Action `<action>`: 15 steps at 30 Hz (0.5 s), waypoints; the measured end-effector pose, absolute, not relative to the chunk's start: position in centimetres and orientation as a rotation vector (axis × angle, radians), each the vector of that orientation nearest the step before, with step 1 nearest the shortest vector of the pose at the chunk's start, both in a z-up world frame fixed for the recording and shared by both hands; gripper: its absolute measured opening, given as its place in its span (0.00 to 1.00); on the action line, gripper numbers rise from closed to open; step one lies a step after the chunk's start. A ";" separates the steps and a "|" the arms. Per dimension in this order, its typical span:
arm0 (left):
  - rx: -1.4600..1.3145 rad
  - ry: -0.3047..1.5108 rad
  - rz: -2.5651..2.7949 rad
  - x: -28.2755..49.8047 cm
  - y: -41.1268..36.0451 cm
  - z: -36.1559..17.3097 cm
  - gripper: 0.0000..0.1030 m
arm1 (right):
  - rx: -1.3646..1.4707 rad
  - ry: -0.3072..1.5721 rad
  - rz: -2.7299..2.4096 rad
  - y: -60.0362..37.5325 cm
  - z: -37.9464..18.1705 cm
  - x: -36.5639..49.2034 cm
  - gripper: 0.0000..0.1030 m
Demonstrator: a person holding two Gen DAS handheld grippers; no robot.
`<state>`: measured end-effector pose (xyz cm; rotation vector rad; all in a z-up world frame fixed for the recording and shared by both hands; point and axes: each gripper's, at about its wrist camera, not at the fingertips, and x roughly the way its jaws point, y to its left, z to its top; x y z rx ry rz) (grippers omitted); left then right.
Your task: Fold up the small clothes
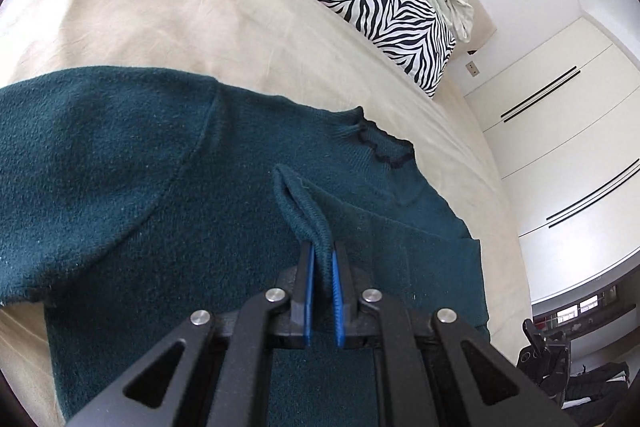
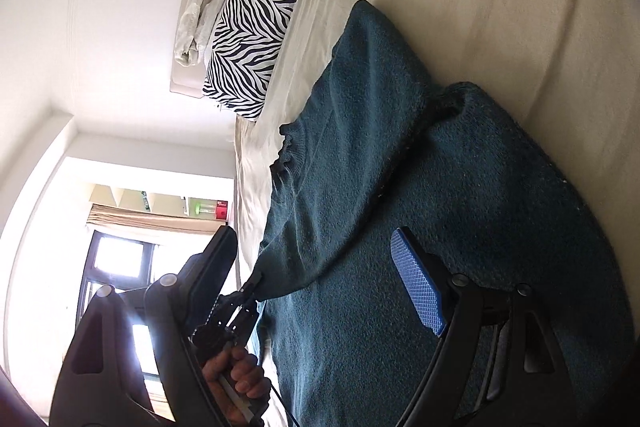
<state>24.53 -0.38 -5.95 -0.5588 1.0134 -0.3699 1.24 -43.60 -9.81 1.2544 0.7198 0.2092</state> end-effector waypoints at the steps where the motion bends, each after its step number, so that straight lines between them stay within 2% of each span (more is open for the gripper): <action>1: -0.556 1.012 -0.380 24.5 -0.5 -6.0 0.09 | 1.259 0.736 0.197 -43.6 -10.0 1.9 0.77; 6: -0.554 1.003 -0.387 24.4 -0.7 -5.9 0.09 | 1.304 0.762 0.138 -44.7 -11.1 4.4 0.76; 15: -0.553 1.006 -0.367 24.6 -1.0 -6.7 0.09 | 1.423 0.580 0.080 -49.6 -11.8 4.3 0.74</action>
